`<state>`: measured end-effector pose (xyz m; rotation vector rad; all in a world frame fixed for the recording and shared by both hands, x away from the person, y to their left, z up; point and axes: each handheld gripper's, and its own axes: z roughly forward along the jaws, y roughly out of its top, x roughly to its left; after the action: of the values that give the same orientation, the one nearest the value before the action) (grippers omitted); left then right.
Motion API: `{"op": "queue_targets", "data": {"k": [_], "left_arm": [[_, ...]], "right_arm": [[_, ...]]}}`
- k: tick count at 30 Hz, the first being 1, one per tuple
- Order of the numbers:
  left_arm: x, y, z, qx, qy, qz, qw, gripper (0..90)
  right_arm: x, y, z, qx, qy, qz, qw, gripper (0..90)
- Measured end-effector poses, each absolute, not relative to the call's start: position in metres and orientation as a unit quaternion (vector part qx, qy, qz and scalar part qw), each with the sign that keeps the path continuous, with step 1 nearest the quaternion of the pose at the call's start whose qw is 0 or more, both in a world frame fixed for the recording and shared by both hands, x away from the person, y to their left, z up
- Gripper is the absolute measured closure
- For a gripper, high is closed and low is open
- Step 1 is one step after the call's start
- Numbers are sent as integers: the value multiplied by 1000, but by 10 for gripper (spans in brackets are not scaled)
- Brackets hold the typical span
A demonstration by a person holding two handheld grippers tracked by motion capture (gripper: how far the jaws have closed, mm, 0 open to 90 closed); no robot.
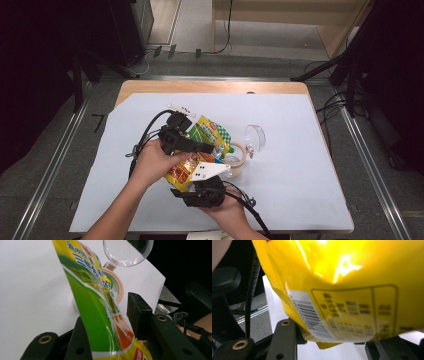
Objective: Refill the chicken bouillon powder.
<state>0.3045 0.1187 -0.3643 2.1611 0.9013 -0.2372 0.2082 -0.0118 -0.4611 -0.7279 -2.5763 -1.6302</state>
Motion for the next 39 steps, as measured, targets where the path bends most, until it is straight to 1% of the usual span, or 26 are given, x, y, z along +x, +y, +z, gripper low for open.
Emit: {"op": "queue_targets", "data": {"k": [5,8,15,17,21,25,29,33,34,35,39], "left_arm": [[311,113,-362,850,363,-101,368,660],[314,111,-360,851,363,-108,364,667],[331,105,-355,843,390,-138,344,678],[335,104,-353,846,388,-144,337,681],[336,103,-354,844,389,-152,338,682],[335,101,-357,841,385,-162,344,678],[336,97,-360,846,379,-165,337,687],[335,97,-360,846,377,-167,338,689],[335,97,-360,846,376,-168,338,691],[335,96,-360,846,375,-170,338,692],[335,95,-359,846,374,-169,340,691]], "right_arm": [[212,-14,-458,-235,-819,-522,17,592],[213,-14,-455,-233,-820,-523,17,589],[220,-13,-443,-226,-821,-524,18,577],[221,-13,-442,-224,-820,-527,17,570],[220,-12,-443,-218,-816,-536,16,529],[219,-15,-445,-205,-822,-532,11,531],[217,-15,-449,-200,-825,-529,0,511],[216,-15,-450,-197,-824,-531,-9,517],[216,-15,-450,-197,-825,-530,-10,531],[215,-15,-450,-195,-827,-527,-19,568],[214,-15,-450,-200,-827,-525,-27,576]]}}
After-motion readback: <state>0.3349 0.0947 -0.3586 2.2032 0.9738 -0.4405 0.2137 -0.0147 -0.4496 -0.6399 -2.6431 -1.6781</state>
